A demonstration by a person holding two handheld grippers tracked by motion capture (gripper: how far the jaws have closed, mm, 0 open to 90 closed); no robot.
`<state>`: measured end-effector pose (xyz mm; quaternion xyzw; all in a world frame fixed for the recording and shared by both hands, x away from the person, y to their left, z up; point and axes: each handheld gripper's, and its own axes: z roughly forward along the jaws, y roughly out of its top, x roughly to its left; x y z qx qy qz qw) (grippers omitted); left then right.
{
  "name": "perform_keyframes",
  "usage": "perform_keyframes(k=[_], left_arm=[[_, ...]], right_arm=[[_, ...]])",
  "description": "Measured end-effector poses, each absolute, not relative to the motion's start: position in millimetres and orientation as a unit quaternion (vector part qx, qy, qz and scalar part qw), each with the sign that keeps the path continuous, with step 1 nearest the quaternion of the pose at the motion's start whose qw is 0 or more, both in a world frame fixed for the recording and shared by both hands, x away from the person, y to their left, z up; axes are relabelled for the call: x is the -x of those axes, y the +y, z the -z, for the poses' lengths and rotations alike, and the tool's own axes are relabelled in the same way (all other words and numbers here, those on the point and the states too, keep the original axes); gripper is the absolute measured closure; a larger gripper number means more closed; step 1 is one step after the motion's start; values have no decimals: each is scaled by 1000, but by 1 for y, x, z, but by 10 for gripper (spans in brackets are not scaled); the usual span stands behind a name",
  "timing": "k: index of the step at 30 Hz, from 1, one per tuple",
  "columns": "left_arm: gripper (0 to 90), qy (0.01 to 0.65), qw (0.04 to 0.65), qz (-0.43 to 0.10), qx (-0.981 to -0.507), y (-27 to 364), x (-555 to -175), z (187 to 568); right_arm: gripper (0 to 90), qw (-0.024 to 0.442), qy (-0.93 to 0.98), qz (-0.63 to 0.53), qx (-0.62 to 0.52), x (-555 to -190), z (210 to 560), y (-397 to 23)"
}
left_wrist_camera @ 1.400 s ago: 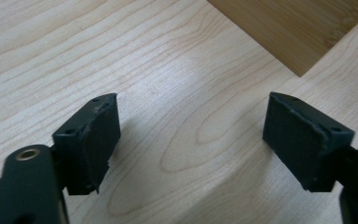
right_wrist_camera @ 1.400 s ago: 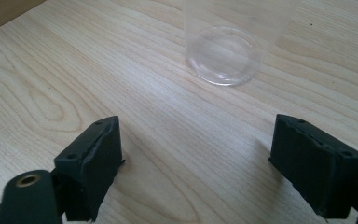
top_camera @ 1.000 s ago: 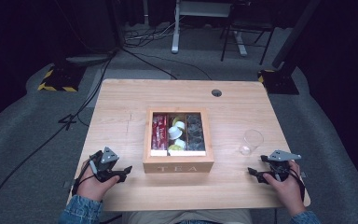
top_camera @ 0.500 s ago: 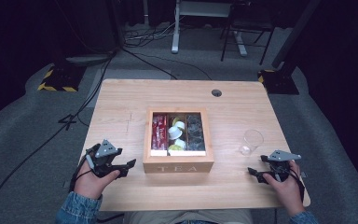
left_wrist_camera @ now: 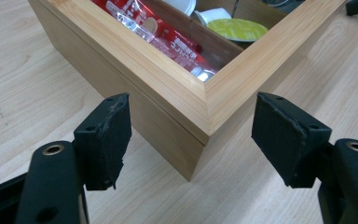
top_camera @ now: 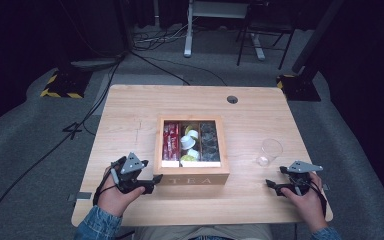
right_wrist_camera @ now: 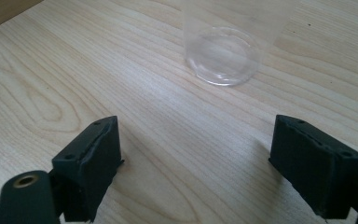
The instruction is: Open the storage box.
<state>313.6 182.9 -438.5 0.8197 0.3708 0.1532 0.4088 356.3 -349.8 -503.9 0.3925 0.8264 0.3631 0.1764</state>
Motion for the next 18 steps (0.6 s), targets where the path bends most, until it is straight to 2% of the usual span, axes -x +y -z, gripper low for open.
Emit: perform_keyframes(k=[5,11,13,18], left_arm=[[304,373,394,-159,-825,174,-312,449],[375,370,384,-155,-832,172,-313,453],[432,369,377,-154,-835,173,-313,453],[469,373,378,-145,-835,175,-313,452]], right_arm=[[160,176,826,-363,-393,-356,504,-350],[159,176,827,-363,-392,-356,504,-350],[164,176,827,-364,-391,-356,504,-350],[180,178,828,-364,-388,-355,504,-349]])
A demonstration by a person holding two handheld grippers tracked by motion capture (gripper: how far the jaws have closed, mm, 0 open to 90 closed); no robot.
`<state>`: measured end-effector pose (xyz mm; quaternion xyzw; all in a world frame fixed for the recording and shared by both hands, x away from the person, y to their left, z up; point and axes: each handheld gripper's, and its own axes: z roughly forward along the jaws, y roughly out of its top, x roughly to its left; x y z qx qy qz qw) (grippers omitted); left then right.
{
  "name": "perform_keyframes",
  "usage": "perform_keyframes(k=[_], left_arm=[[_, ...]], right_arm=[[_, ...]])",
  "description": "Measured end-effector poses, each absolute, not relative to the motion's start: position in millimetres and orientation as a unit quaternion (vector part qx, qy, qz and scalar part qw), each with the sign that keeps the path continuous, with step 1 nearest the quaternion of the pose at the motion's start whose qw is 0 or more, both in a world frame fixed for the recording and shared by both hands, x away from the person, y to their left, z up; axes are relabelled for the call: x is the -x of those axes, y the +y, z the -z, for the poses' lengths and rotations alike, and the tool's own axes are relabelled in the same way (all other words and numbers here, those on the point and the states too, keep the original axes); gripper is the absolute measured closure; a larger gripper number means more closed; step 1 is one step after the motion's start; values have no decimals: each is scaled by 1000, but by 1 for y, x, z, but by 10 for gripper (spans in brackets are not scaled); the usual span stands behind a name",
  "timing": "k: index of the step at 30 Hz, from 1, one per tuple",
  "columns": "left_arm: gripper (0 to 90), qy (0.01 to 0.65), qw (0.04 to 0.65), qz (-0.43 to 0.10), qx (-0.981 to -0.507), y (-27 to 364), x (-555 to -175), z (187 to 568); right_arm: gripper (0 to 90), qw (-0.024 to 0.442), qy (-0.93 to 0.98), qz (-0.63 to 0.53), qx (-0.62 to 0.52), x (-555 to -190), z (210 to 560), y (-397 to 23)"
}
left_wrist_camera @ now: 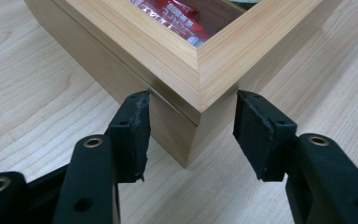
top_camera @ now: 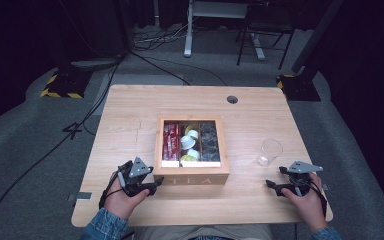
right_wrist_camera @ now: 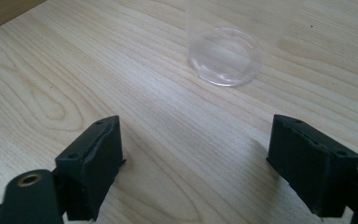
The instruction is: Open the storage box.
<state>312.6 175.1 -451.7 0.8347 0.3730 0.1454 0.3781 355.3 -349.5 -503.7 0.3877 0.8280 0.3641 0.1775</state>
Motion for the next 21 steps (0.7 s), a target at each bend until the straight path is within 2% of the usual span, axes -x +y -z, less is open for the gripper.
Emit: perform_keyframes(k=[10,12,21], left_arm=[[559,364,375,-157,-838,176,-310,445],[587,362,373,-158,-840,176,-309,443],[623,359,377,-160,-838,178,-309,438]], right_arm=[[252,178,830,-370,-377,-351,503,-348],[313,172,832,-376,-370,-349,503,-346],[337,164,841,-388,-340,-340,496,-328]])
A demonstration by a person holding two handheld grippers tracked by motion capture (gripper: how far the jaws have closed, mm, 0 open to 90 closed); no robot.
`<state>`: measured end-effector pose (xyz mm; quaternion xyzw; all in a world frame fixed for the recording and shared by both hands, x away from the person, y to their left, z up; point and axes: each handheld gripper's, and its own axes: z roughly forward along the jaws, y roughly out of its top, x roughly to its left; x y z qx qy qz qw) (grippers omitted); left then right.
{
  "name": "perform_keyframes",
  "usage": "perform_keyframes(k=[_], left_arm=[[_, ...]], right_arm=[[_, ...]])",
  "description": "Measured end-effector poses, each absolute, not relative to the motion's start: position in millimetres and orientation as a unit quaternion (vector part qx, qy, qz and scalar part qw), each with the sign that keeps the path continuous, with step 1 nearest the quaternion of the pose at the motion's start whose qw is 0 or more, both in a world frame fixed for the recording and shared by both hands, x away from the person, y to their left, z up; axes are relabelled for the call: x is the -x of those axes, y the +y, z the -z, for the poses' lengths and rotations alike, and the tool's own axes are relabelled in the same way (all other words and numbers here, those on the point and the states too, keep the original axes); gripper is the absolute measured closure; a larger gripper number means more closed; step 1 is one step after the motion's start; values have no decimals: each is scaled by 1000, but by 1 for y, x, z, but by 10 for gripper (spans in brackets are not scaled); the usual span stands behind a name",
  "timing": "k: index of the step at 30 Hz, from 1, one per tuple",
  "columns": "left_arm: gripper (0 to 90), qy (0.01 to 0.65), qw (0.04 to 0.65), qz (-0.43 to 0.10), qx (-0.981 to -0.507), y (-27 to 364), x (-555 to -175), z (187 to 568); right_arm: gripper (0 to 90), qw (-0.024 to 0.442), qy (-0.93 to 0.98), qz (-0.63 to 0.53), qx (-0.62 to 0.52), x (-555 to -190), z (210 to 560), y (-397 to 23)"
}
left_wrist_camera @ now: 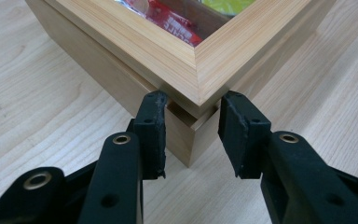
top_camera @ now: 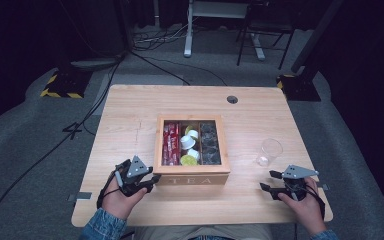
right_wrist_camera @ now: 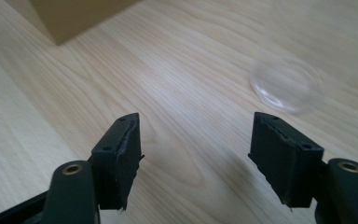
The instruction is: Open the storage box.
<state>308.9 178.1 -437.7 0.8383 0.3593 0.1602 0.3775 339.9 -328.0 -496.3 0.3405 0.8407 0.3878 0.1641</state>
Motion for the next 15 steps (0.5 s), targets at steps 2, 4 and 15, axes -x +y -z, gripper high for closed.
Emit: perform_keyframes(k=[2,4,15], left_arm=[[629,359,383,-162,-836,179,-308,435],[630,360,388,-162,-833,180,-308,433],[640,363,412,-161,-820,184,-309,424]], right_arm=[[332,165,845,-394,-321,-337,490,-317],[329,165,845,-396,-318,-336,488,-315],[251,168,832,-446,-285,-339,457,-288]])
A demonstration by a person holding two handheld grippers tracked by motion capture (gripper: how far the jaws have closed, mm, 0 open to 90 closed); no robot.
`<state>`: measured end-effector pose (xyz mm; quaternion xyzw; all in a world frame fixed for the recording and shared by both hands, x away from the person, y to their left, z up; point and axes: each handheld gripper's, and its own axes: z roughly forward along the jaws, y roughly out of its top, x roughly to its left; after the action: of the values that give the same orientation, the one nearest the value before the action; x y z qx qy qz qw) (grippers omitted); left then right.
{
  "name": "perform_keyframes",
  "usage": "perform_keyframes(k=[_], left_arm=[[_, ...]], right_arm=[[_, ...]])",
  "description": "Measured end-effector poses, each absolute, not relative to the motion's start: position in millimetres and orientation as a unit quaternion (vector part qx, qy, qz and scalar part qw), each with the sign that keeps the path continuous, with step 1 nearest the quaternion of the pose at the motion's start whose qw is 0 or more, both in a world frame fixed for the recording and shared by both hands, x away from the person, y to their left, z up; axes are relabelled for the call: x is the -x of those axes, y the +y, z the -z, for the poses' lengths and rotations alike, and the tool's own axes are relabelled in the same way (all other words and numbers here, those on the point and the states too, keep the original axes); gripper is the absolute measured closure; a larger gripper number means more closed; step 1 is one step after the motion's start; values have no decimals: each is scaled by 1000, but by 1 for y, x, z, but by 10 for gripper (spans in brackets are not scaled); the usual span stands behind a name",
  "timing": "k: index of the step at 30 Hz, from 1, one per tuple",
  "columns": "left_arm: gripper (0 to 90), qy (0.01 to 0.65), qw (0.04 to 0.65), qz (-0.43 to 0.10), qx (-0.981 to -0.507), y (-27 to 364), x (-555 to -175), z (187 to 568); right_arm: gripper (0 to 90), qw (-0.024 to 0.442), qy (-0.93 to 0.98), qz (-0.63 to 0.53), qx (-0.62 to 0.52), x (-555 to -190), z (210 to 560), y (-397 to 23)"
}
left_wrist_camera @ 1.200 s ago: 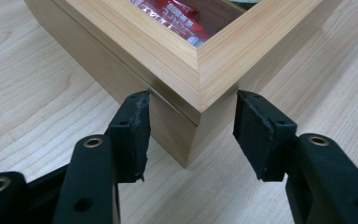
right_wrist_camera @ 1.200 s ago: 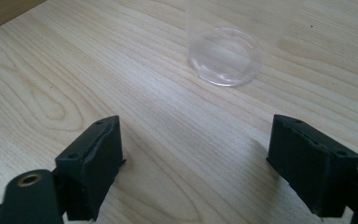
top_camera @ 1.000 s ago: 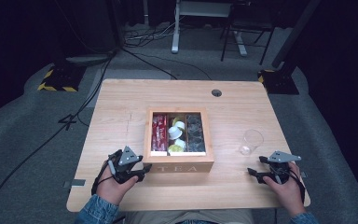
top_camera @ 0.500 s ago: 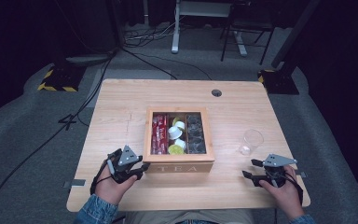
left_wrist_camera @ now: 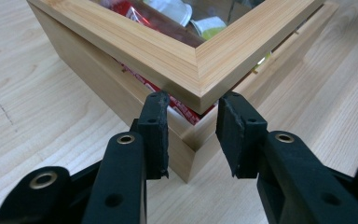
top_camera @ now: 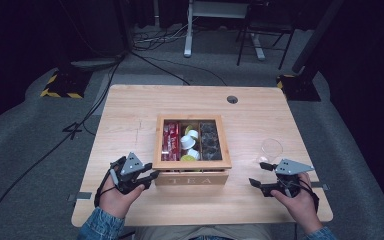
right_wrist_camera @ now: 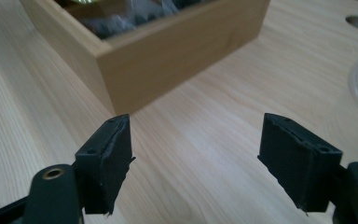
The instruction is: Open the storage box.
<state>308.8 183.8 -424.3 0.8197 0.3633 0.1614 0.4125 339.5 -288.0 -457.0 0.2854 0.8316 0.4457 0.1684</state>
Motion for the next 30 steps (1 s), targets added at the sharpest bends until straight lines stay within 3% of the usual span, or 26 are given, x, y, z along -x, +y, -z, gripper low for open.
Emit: perform_keyframes(k=[15,30], left_arm=[[659,358,439,-183,-803,187,-315,412],[568,347,448,-216,-795,184,-324,401]], right_arm=[[261,200,840,-466,-191,-361,415,-211],[305,228,836,-462,-189,-380,411,-196]])
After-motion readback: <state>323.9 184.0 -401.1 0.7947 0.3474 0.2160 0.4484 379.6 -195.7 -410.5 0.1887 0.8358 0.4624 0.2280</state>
